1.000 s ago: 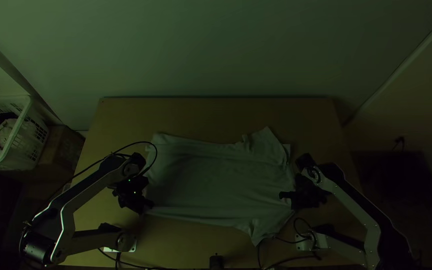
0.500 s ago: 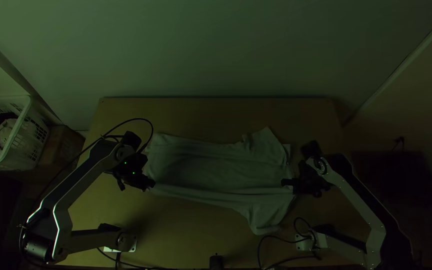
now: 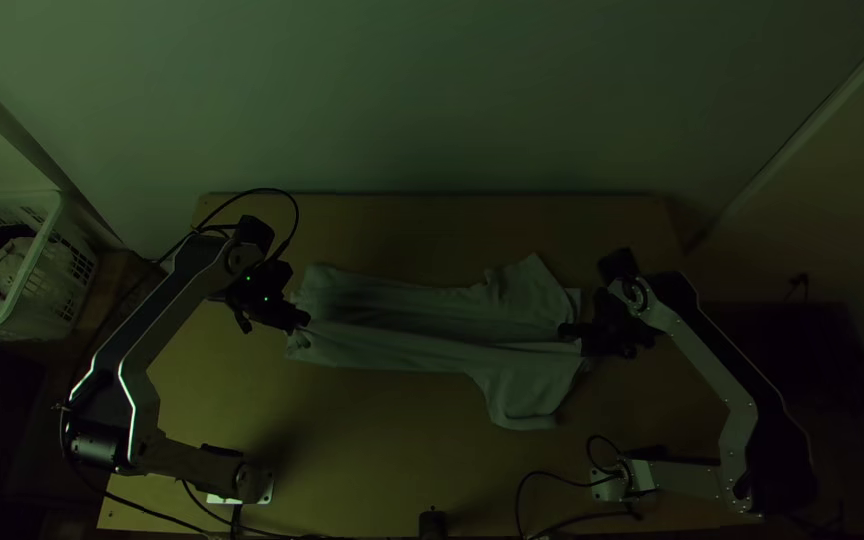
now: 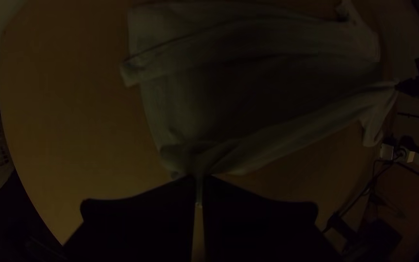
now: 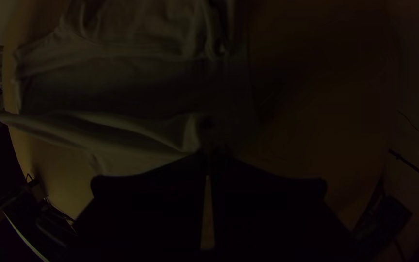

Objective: Fold the t-shirt

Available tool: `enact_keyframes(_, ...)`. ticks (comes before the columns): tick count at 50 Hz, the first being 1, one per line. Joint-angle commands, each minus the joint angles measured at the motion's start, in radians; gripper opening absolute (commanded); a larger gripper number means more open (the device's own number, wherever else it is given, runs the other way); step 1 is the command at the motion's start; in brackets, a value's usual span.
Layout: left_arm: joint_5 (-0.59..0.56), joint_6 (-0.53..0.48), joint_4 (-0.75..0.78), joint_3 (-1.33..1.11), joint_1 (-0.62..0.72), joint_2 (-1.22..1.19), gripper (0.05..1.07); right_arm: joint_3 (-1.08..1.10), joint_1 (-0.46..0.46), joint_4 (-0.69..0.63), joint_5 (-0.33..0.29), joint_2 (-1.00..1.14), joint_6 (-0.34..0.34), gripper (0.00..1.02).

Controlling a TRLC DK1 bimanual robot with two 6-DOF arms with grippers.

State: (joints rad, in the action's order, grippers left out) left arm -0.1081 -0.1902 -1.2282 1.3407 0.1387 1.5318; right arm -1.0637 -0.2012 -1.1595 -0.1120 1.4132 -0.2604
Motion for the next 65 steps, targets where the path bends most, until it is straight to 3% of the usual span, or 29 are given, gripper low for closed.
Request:
enact_keyframes(1, 0.012, -0.031, -0.005, 0.072, -0.013, 0.056, 0.07, -0.056, 0.017, 0.011, 0.02, 0.052, 0.006, 0.02)
enact_keyframes(26, 0.012, -0.072, 0.007, 0.364, -0.048, 0.3, 0.07, -0.318, 0.089, 0.037, 0.025, 0.293, 0.015, 0.02)
enact_keyframes(44, 0.012, -0.092, 0.059, 0.439, -0.064, 0.432, 0.07, -0.364, 0.089, 0.119, 0.025, 0.429, 0.009, 0.04)
enact_keyframes(48, -0.005, -0.112, 0.095, 0.42, -0.073, 0.436, 0.1, -0.366, 0.089, 0.133, 0.025, 0.452, 0.004, 0.28)
enact_keyframes(53, -0.082, -0.114, 0.118, 0.394, -0.094, 0.429, 0.53, -0.361, 0.089, 0.133, 0.023, 0.467, 0.001, 0.82)
enact_keyframes(54, -0.082, -0.112, 0.124, 0.393, -0.096, 0.427, 0.58, -0.36, 0.089, 0.133, 0.023, 0.467, 0.003, 0.89)
enact_keyframes(65, -0.188, -0.068, 0.154, 0.351, -0.139, 0.364, 0.91, -0.364, 0.095, 0.156, 0.023, 0.405, 0.001, 0.98)
